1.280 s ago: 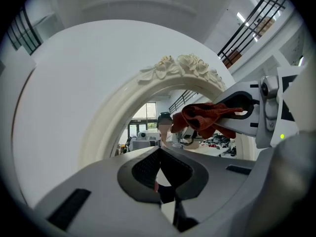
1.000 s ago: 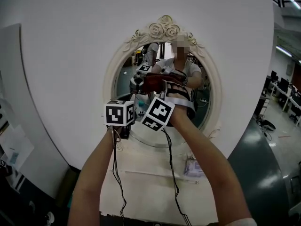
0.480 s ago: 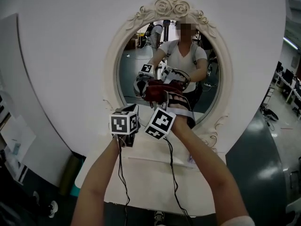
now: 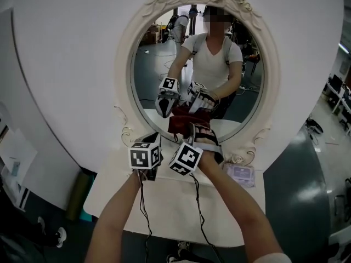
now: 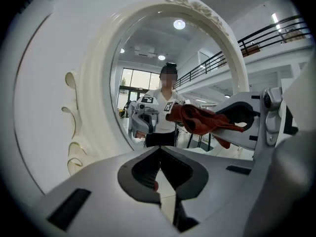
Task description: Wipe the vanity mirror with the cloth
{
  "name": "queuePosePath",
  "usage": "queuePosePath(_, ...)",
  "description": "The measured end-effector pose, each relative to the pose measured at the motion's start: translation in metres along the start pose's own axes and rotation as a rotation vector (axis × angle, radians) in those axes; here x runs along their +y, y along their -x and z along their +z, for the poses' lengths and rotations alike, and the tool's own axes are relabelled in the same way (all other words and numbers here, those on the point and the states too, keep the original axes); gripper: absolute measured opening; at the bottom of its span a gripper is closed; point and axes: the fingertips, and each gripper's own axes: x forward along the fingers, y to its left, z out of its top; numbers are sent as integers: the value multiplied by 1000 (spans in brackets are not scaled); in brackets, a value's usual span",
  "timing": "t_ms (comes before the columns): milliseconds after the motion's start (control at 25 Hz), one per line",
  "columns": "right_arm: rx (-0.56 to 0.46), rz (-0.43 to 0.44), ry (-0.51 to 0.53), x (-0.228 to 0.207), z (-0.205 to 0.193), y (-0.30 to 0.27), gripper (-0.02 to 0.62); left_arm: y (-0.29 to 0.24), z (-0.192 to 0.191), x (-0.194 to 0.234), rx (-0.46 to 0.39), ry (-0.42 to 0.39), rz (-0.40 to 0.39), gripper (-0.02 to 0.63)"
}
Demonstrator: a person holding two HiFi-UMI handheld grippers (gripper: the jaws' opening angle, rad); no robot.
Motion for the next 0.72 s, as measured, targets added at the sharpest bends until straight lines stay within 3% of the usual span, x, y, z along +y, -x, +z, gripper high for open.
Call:
queuePosePath(360, 78, 142, 1, 78, -37, -17, 60, -11, -48, -10, 72, 0, -15, 11)
queuePosePath(720, 118, 281, -39, 120, -53, -23, 60, -14, -98, -18, 156, 26, -15, 11)
